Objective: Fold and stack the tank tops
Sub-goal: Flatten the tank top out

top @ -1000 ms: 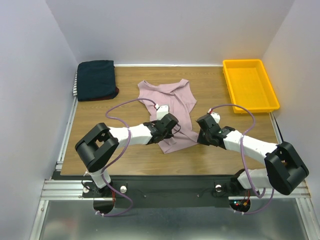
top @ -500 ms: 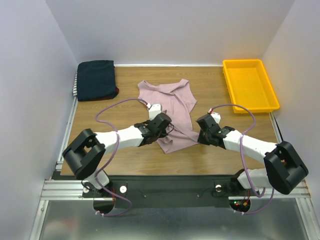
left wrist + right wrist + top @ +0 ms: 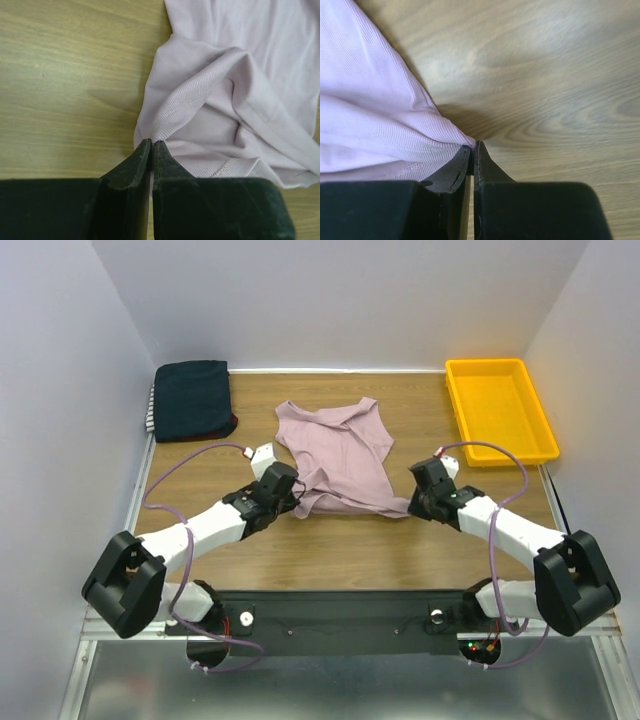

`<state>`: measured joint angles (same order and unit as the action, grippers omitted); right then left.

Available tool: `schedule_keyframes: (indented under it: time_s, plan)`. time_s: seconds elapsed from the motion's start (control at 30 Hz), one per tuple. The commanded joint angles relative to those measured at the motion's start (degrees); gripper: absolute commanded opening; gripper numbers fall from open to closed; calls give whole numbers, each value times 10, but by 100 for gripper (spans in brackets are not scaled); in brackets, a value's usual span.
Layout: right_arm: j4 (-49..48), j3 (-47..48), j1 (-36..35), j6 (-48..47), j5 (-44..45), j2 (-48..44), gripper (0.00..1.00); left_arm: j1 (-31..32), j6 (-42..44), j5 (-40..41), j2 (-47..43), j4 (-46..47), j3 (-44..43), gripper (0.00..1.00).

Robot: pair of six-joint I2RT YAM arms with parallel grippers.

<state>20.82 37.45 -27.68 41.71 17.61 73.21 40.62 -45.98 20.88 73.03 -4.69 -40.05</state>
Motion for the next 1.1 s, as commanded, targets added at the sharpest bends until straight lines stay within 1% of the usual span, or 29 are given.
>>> schedule_keyframes:
  time_s: [0.0,0.07,0.13,0.2,0.27,0.33,0.4,0.43,0.47,0.6,0.7,0.77,0.83,0.9,0.97,1.0,1.07]
  plan:
    - [11,35,31,-23,18,-32,0,-3,-3,-17,-25,-6,21,0]
    - [24,38,45,-28,27,-45,0,-3,-9,-38,-31,-1,40,0]
    - [28,33,61,-34,28,-54,0,-2,-11,-67,-43,20,67,8]
    - [30,29,64,-32,18,-62,0,0,-11,-86,-55,44,87,10]
    - [30,19,64,-27,6,-62,0,7,-5,-111,-61,75,108,15]
    - [28,10,64,-24,2,-61,0,16,-3,-115,-62,84,120,16]
    - [26,6,63,-24,-2,-58,0,24,-3,-118,-59,93,125,21]
    - [27,4,63,-24,-5,-58,0,25,-3,-122,-57,95,129,21]
    - [26,4,64,-25,-12,-60,0,30,1,-133,-45,110,131,28]
    - [26,3,64,-26,-14,-61,0,46,-1,-126,-25,110,126,30]
    - [25,-1,64,-27,-13,-62,0,52,-10,-117,-25,108,125,26]
    - [26,-2,64,-27,-13,-63,0,53,-16,-107,-25,92,125,17]
    - [26,-3,64,-28,-10,-64,1,53,-24,-92,-26,74,123,12]
    - [25,-3,64,-29,-10,-64,1,53,-32,-81,-29,65,124,10]
    - [25,-2,64,-28,-11,-64,0,53,-41,-74,-35,55,128,2]
    - [25,-2,64,-28,-10,-64,1,53,-45,-65,-39,51,126,0]
    - [26,0,64,-29,-7,-66,0,53,-61,-49,-49,22,122,0]
